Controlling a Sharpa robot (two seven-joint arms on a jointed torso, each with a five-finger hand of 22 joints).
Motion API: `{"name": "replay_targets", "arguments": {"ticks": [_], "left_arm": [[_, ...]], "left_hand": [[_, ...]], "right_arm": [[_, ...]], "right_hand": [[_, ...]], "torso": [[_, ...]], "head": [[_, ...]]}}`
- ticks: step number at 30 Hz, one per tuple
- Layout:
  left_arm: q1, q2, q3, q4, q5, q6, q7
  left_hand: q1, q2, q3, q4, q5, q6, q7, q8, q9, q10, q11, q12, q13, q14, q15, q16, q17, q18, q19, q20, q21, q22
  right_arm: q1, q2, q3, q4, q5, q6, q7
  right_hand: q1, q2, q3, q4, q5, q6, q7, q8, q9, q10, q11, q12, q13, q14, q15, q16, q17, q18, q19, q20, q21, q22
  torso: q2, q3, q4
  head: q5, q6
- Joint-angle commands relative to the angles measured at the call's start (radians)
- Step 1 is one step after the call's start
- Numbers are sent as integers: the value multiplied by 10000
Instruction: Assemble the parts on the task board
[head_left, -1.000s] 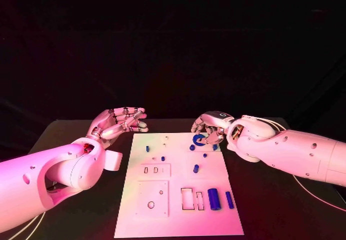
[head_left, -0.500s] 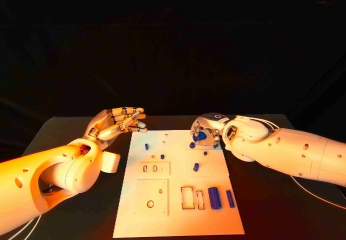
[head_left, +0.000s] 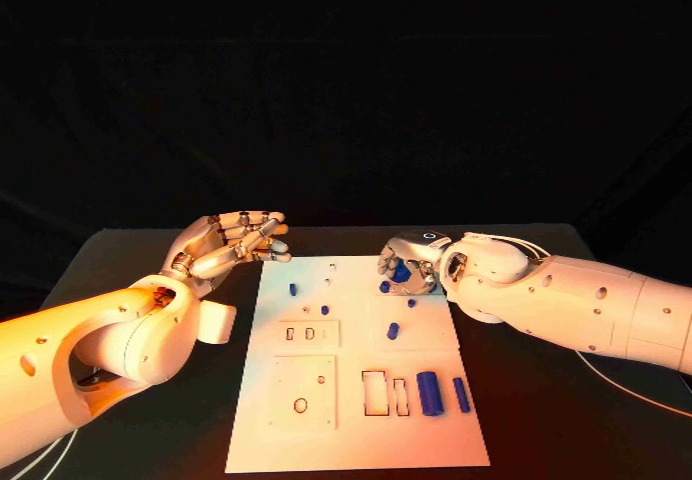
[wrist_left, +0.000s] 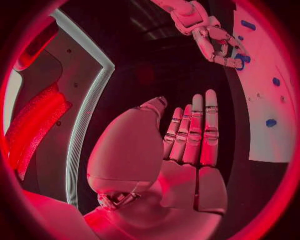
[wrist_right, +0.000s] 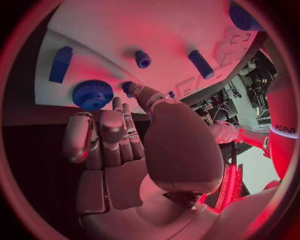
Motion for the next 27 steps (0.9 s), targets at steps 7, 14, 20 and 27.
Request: {"name": "replay_targets", "arguments": {"ticks": [7,14,20,27], "left_arm": [[57,-27,18,29,-69,227,60],[86,-36,22,29,-69,247,46],[100,-48,23,14,-75,249,18],[108,-51,23,-18,-77,258,-24]], "left_hand": [[11,-112,66,7,0,32,220,7,17,44,11,-48,-11,-92,14,51,29,90,41,-1,39,21],[24,-108,82,-4,4,30,221,6,21,45,12,-58,-12,-112,15,60,55,90,35,-3,58,32],[34,-107,91,-11,6,30,221,5,23,47,12,-63,-12,-121,15,66,70,91,32,-4,69,38],[74,-103,128,-41,14,28,222,4,30,55,12,-81,-12,-150,12,89,126,91,17,-8,110,62]], "right_arm": [[-50,71,-1,-11,-103,339,-56],[-79,147,-2,-58,-62,361,-50],[-90,160,-4,-42,-28,177,-39],[-94,101,-2,87,-12,-800,-71]], "right_hand": [[71,69,296,83,69,210,-18,107,98,270,-29,75,32,147,-57,399,346,-257,171,0,315,446],[18,124,517,196,85,325,-57,178,191,424,-70,87,39,176,-83,691,594,-305,266,-19,532,763],[33,250,716,254,98,539,-149,331,341,700,-161,164,90,180,-148,882,733,-331,313,-61,673,974],[407,662,1122,-51,-97,972,-323,764,768,1222,-379,351,304,236,-325,1254,1058,-411,495,-221,991,1458]], "torso": [[116,-19,74],[148,-16,100],[162,-17,104],[179,-15,106]], "head": [[-41,23],[-43,14],[-30,23],[-20,55]]}}
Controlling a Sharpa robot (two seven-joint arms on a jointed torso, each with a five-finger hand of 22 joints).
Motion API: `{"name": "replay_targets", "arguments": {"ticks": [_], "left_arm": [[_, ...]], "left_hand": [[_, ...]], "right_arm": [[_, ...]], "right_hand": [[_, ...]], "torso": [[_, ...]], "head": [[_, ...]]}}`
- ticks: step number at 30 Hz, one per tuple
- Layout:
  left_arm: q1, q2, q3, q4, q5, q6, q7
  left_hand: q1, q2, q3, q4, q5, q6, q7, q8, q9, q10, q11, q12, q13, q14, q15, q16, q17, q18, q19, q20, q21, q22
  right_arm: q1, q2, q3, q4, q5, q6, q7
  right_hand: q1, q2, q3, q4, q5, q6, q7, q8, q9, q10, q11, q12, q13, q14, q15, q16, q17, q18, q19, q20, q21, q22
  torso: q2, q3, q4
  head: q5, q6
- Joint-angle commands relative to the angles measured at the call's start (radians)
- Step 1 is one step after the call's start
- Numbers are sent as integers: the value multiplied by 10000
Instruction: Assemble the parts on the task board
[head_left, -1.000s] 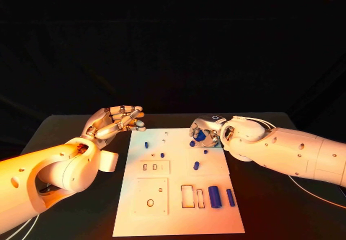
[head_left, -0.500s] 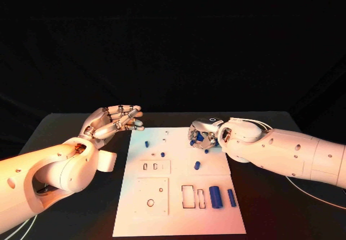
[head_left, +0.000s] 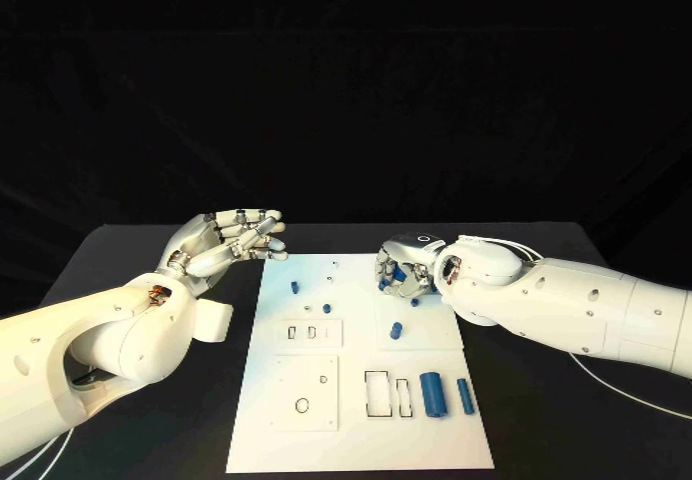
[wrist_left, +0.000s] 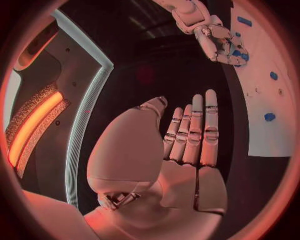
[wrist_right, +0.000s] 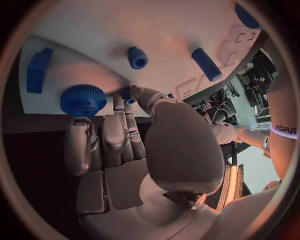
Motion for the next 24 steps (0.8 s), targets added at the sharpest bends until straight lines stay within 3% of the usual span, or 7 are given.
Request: {"name": "replay_targets", "arguments": {"ticks": [1,12,24], "left_arm": [[19,2,9,-1,-67,215,8],[26,-10,9,-79,-68,195,-62],[41,7,8,-80,-67,205,-83]], "left_hand": [[34,-64,52,-4,14,29,222,4,13,56,12,-30,-13,-79,12,43,10,92,18,-8,61,11],[145,-66,158,-90,22,20,231,-5,30,69,16,-79,-16,-141,9,96,141,89,-28,-22,170,77],[203,-77,217,-144,23,14,238,-12,38,73,20,-107,-19,-179,10,118,210,85,-62,-29,238,118]], "right_arm": [[-29,-39,-13,83,-28,-737,-43],[131,40,55,363,15,-1717,-550],[226,914,74,-315,-98,-2015,-1023]], "right_hand": [[181,305,84,-86,-16,104,-11,132,145,278,-213,81,161,166,-75,76,68,-105,67,-9,66,92],[70,395,128,-125,-48,129,-52,300,361,320,-242,62,243,184,-99,215,186,-129,109,-46,156,236],[-12,364,115,-129,-123,101,-70,361,455,285,-243,18,258,182,-99,244,193,-129,101,-47,162,251]], "torso": [[13,2,2],[34,-14,20],[99,-28,78]], "head": [[10,19],[8,131],[6,211]]}}
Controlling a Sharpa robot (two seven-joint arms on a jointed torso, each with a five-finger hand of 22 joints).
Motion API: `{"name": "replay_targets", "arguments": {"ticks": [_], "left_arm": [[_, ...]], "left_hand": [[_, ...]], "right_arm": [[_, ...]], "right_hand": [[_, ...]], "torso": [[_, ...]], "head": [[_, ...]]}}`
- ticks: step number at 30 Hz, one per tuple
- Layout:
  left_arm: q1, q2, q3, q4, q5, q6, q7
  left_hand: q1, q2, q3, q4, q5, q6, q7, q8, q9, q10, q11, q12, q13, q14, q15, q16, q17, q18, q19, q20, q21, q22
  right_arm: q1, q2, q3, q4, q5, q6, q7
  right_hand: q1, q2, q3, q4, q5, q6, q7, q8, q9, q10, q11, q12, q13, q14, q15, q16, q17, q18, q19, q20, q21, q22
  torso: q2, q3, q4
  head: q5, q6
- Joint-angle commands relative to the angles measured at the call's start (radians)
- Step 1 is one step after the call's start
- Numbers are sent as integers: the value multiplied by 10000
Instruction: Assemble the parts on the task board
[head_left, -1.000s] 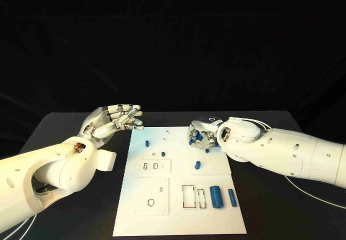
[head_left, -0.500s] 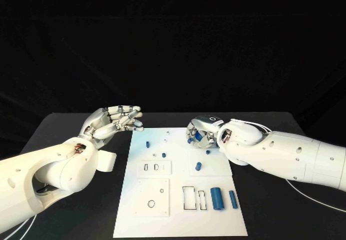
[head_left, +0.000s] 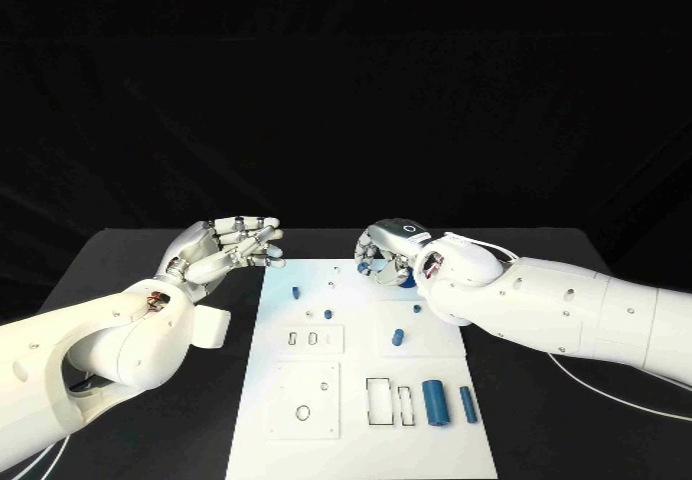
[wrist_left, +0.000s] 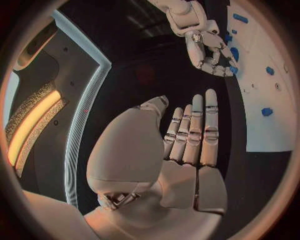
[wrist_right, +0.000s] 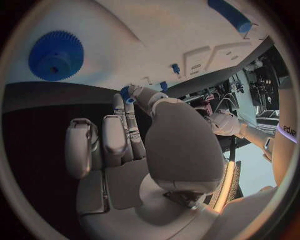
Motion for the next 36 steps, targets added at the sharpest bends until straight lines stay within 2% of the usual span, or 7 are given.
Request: {"name": "replay_targets", "arguments": {"ticks": [1,5,7,17,23,30,36], "left_arm": [[23,23,8,15,-60,193,35],[29,58,7,17,-60,208,33],[32,79,8,19,-60,215,31],[49,146,8,33,-63,224,21],[78,155,8,49,-63,225,18],[118,160,8,53,-63,236,10],[145,164,8,56,-63,264,10]], "left_hand": [[117,9,53,20,23,14,238,-12,9,74,20,-28,-10,-72,-25,69,11,85,-62,-30,54,9],[117,9,53,20,23,14,238,-12,9,74,20,-28,-10,-72,-25,69,11,85,-62,-30,54,9],[117,9,53,20,23,14,238,-12,9,74,20,-28,-10,-72,-25,69,11,85,-62,-30,54,9],[136,11,82,1,23,14,240,-14,14,79,21,-39,-11,-88,-25,78,43,83,-79,-33,88,30],[136,11,82,1,23,14,240,-14,14,79,21,-39,-11,-88,-25,78,43,83,-79,-33,88,30],[136,11,82,1,23,14,240,-14,14,79,21,-39,-11,-88,-25,78,43,83,-79,-33,88,30],[136,11,82,1,23,14,240,-14,14,79,21,-39,-11,-88,-25,78,43,83,-79,-33,88,30]], "right_arm": [[13,266,9,-283,-110,-318,-346],[9,632,10,-641,-108,-317,-288],[1,823,10,-821,-107,-311,-252],[-62,1369,11,-1318,-71,-236,-146],[-131,1530,10,-1487,-43,-184,-118],[-190,1645,9,-1589,-31,-146,-121],[-205,1749,3,-1741,-84,-76,-225]], "right_hand": [[134,212,28,-10,-11,15,-54,40,165,240,-277,-47,104,202,-50,36,13,-129,48,5,57,106],[131,211,36,-16,-22,-3,-50,43,178,228,-274,-59,105,202,-49,41,15,-129,46,5,57,107],[132,207,46,-27,-30,-24,-43,43,190,215,-269,-71,107,200,-47,43,13,-129,45,5,59,112],[119,201,58,-35,-40,-60,-31,43,211,196,-258,-90,109,200,-40,59,25,-129,41,8,58,113],[112,199,60,-35,-43,-71,-27,42,217,190,-254,-95,110,200,-37,63,27,-128,38,9,57,112],[97,196,63,-34,-51,-91,-21,42,228,182,-247,-105,113,198,-32,61,20,-128,34,12,54,110],[89,190,65,-35,-57,-104,-18,41,235,175,-243,-111,114,198,-29,67,25,-125,27,14,47,100]], "torso": [[27,-12,20],[56,1,50],[55,10,37],[110,-45,143],[126,-38,111],[116,-34,102],[119,-35,105]], "head": [[13,24],[26,26],[47,8],[0,-25],[48,-21],[78,-59],[91,-46]]}}
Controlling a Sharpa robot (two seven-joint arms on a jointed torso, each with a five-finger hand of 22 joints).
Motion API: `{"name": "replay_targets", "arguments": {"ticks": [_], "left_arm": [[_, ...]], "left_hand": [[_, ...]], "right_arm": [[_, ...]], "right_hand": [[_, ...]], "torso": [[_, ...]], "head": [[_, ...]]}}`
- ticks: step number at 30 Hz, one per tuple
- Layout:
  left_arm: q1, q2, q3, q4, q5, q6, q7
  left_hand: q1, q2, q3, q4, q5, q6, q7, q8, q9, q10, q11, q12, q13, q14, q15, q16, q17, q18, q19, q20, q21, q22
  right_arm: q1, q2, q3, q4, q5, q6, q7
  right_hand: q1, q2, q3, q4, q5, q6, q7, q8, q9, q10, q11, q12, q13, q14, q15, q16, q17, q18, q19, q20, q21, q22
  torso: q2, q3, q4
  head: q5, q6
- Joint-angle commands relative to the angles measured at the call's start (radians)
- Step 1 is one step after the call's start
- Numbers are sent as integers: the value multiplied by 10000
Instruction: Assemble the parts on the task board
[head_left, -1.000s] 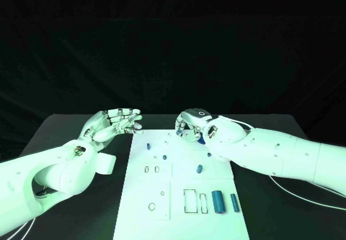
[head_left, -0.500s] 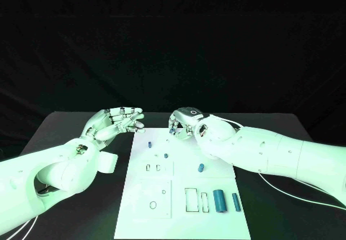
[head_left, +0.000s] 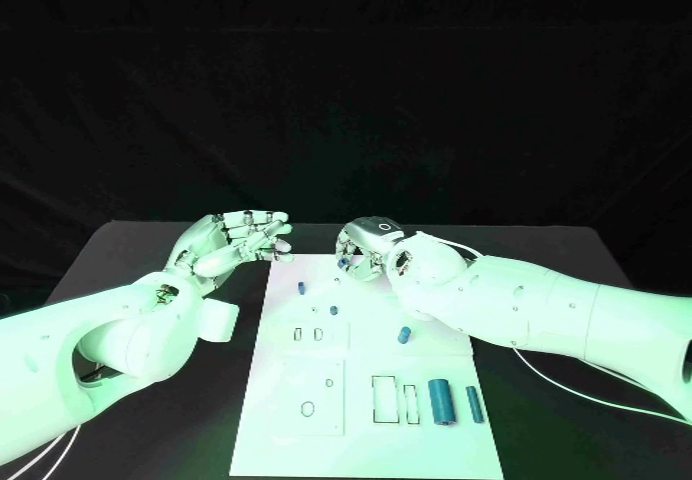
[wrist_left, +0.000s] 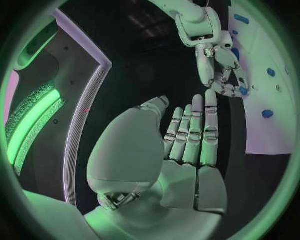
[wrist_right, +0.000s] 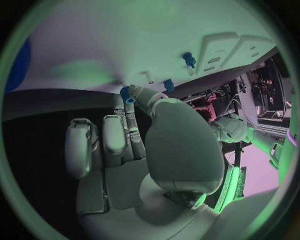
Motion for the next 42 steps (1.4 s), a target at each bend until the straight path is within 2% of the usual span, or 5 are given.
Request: {"name": "replay_targets", "arguments": {"ticks": [1,21,27,29,42], "left_arm": [[27,24,8,28,-58,236,60],[54,72,7,-35,-61,282,55],[54,75,7,-58,-60,280,57],[54,71,7,-61,-60,278,56],[54,-27,6,-103,-58,256,50]], "left_hand": [[93,-32,83,1,23,14,240,-14,16,79,21,-32,-13,-53,10,38,12,84,-40,5,40,11],[96,-43,103,-12,19,10,242,-19,20,82,24,-45,-14,-74,14,45,46,80,-64,4,77,34],[96,-43,103,-12,19,10,242,-19,20,82,24,-45,-14,-74,14,45,46,80,-64,4,77,34],[96,-43,103,-12,19,10,242,-19,20,82,24,-45,-14,-74,14,45,46,80,-64,4,77,34],[93,-48,110,-15,17,9,243,-20,22,85,26,-49,-14,-81,15,50,61,78,-76,3,92,44]], "right_arm": [[-28,46,-14,-89,-95,129,-76],[-38,239,-21,-331,-135,65,-177],[-37,200,-28,-316,-46,100,-93],[-37,151,-30,-268,-33,105,-88],[2,-1233,-8,1325,116,-338,-195]], "right_hand": [[87,172,66,19,19,-66,31,23,231,166,-238,6,21,193,-25,54,-11,-125,23,17,45,101],[-66,51,184,14,3,-424,154,-83,322,-203,-94,-244,-5,67,89,-170,-334,-78,-136,100,-109,-93],[-383,-540,55,87,116,-1474,540,-695,229,-1862,344,-450,-396,-421,453,-1249,-1669,266,-1162,435,-1294,-1620],[-293,-516,-350,90,156,-1648,526,-863,225,-2271,373,-382,-503,-603,481,-1632,-2124,382,-1469,488,-1744,-2122],[165,-347,-1479,146,203,-1697,466,-1110,236,-2523,360,31,-604,-611,467,-1731,-2344,392,-1403,490,-1957,-2204]], "torso": [[-2,-2,2],[17,-12,-4],[11,-2,-14],[7,2,-13],[-18,15,-74]], "head": [[0,-3],[-23,35],[1,20],[-6,16],[22,67]]}}
